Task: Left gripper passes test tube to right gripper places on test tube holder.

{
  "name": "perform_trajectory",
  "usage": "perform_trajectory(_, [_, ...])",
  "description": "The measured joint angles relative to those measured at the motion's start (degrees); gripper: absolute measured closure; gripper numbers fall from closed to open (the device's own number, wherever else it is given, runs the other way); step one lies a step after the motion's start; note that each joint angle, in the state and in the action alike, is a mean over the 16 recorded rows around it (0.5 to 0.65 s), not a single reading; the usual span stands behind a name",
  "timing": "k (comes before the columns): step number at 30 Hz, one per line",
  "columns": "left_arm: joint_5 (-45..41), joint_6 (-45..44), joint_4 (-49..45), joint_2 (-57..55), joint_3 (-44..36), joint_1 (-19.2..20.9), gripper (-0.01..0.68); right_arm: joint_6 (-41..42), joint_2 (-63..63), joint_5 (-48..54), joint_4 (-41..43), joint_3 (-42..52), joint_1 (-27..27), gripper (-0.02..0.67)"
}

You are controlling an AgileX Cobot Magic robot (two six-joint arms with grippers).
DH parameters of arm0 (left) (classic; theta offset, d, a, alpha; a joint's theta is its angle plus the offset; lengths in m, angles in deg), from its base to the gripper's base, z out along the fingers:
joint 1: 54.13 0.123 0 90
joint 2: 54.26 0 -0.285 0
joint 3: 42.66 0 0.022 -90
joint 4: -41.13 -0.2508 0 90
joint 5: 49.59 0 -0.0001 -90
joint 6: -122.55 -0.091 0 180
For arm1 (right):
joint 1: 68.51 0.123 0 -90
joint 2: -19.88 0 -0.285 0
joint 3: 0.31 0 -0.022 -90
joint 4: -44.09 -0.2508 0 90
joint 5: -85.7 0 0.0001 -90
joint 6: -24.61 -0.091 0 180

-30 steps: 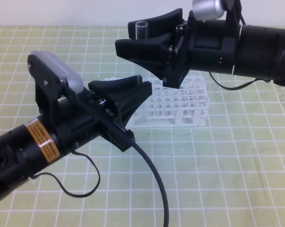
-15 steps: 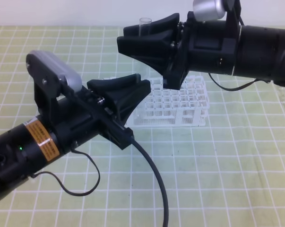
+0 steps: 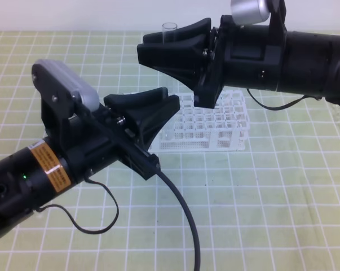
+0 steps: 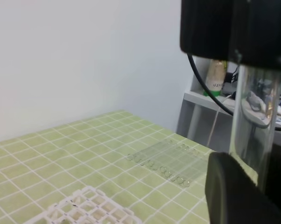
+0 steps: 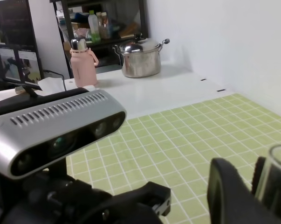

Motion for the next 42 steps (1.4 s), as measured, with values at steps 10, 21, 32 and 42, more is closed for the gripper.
perform_trajectory(10, [-2.2, -3.8, 0.0, 0.0, 0.0, 0.0, 0.545, 0.2, 0.0, -3.4, 0.0, 0.0, -0.1, 0.562])
perform_trajectory(21, [-4.1, -6.9, -0.2, 0.2, 0.0, 0.8, 0.376, 1.2, -0.2, -11.1, -0.3, -0.2, -0.5, 0.564])
perform_trajectory(32, [-9.7, -8.0, 0.9, 1.6, 0.0, 5.9, 0.458, 2.4, -3.0, -25.2, -0.6, -0.3, -0.6, 0.564])
perform_trajectory(42, [-23.6, -7.5, 2.3, 13.6, -1.0, 9.8, 0.638, 2.7, -7.4, -37.4, -1.0, 1.6, -0.4, 0.564])
